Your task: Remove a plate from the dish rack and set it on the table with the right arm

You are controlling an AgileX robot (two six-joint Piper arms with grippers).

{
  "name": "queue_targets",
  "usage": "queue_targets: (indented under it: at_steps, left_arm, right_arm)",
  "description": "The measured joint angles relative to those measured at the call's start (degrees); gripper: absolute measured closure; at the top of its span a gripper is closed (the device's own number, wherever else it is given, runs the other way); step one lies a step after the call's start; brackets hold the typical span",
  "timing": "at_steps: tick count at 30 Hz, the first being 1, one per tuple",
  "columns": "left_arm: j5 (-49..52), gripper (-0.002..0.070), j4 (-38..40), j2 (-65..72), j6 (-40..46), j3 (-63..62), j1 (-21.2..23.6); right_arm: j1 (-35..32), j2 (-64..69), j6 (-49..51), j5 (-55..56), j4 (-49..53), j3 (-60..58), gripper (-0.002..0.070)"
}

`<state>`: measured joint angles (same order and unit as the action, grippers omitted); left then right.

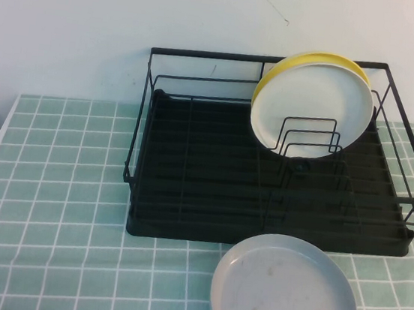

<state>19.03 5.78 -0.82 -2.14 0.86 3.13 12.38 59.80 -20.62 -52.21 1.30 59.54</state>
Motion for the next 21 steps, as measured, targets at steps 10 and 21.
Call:
queue_targets:
  at_steps: [10,21]
  left_arm:
    - [0.00,0.0678,0.00,0.00,0.00,0.00,0.00]
    - [0.00,0.0678,0.00,0.00,0.00,0.00,0.00]
  right_arm:
    - [0.00,-21.04,4.06,16.84,1.56,-19.61,0.0678]
    - [0.00,-36.15,5.87,25.69,1.34,-40.38,0.0678]
